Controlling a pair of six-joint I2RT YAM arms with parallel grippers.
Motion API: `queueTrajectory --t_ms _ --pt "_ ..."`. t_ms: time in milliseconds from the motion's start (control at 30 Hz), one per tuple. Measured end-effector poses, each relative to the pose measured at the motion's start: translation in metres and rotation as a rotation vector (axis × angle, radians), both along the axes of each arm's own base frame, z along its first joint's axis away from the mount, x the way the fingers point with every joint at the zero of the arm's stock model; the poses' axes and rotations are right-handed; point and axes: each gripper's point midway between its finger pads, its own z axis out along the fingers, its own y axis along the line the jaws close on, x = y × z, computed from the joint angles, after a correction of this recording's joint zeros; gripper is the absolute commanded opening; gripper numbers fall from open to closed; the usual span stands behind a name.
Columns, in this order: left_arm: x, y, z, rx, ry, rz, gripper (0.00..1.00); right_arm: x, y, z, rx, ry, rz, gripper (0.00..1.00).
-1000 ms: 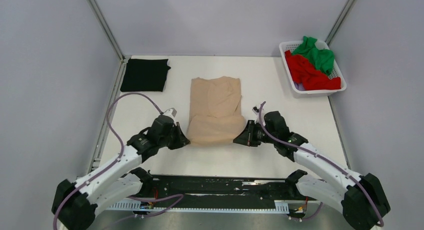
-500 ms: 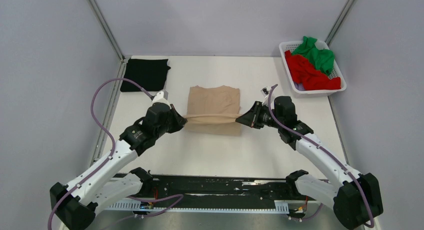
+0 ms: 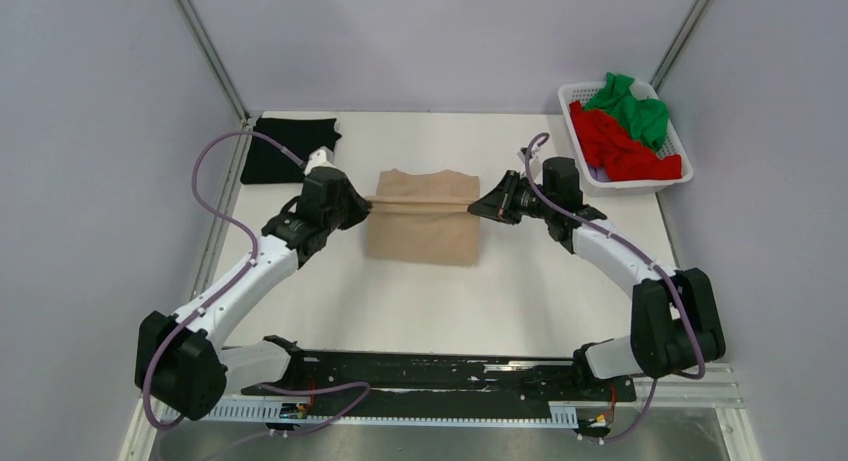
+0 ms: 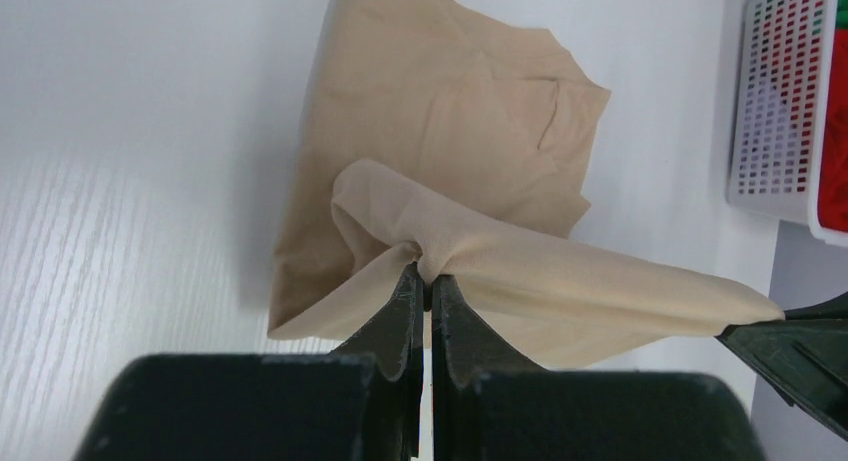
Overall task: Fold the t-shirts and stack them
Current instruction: Fold the long partially folded tshirt into a neat square
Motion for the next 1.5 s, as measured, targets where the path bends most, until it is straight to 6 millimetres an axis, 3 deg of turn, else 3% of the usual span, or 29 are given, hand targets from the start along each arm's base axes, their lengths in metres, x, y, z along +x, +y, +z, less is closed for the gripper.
queueTrajectory --t_ms 300,700,833,900,933,967,1000,1033,1167,1300,1500 --pt "0.059 -0.004 -0.015 0.003 0.032 0.037 0.0 0.045 -0.004 -0.021 -0.016 0.05 -0.051 0.0" --pt "0.123 -0.012 -0.061 0.025 0.112 0.064 0.0 0.106 -0.013 -0.057 -0.032 0.107 -0.101 0.0" --pt "0.14 -0.011 -0.075 0.029 0.137 0.075 0.0 0.127 -0.013 -0.075 -0.032 0.133 -0.103 0.11" --pt "0.149 -0.011 -0.084 0.026 0.152 0.078 0.16 0.138 -0.013 -0.085 -0.032 0.146 -0.104 0.29" --pt "0.155 -0.01 -0.087 0.023 0.156 0.081 0.45 0.144 -0.013 -0.088 -0.032 0.15 -0.106 0.35" --pt "0.16 -0.007 -0.092 0.032 0.163 0.09 0.81 0.153 -0.016 -0.092 -0.038 0.148 -0.116 0.41" --pt "0.165 -0.002 -0.096 0.042 0.168 0.097 0.9 0.162 -0.02 -0.094 -0.041 0.147 -0.129 0.51" --pt "0.17 0.005 -0.099 0.05 0.171 0.11 0.97 0.169 -0.025 -0.094 -0.043 0.146 -0.143 0.7" --pt "0.187 0.022 -0.09 0.048 0.152 0.151 1.0 0.188 -0.043 -0.081 -0.059 0.106 -0.185 0.99" --pt "0.191 0.019 -0.07 0.022 0.104 0.115 1.0 0.18 -0.045 -0.069 -0.08 0.074 -0.183 1.0" --pt "0.166 -0.014 -0.046 -0.04 0.068 -0.065 1.0 0.139 -0.011 -0.044 -0.077 0.039 -0.085 1.0"
